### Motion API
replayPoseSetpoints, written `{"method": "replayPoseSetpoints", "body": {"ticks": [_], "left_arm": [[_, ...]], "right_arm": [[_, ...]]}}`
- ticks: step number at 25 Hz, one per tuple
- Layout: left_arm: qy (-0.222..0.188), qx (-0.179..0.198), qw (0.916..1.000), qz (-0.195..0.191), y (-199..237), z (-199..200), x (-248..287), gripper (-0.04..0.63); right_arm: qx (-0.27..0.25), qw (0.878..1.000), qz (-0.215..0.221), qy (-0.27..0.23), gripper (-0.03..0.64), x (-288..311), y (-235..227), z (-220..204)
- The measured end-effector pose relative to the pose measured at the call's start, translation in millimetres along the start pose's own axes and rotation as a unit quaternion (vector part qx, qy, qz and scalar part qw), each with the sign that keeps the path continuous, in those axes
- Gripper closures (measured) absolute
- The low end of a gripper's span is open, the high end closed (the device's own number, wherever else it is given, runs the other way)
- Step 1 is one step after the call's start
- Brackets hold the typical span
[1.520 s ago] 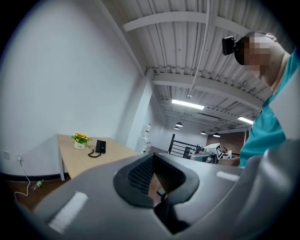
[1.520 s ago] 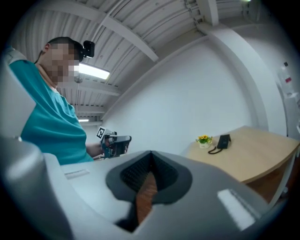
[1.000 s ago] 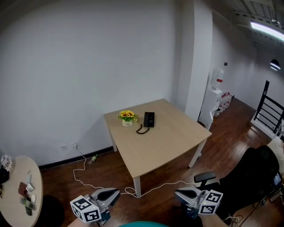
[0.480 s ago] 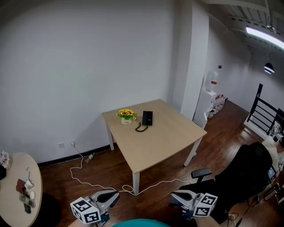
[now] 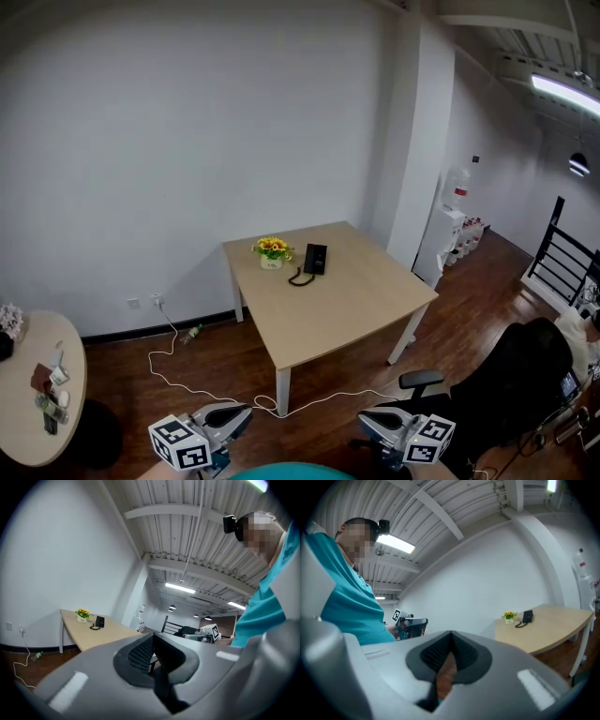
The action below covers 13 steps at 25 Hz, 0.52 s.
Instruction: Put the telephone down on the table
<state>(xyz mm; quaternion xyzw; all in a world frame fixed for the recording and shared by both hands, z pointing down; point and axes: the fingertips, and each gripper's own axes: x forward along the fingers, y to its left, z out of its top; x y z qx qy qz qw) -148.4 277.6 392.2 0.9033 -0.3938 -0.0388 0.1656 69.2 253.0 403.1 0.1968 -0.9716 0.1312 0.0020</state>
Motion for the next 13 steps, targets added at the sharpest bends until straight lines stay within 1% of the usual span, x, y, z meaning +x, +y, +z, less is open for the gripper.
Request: {"method": "replayPoseSetpoints", "body": {"ticks": [13], "left_arm": [[-0.013,0.004,0.9999,0.003,11,10,-6,0.591]], "right_arm": [[-0.022,1.000,0.004,0.000,0.615,17,-1,12]]}}
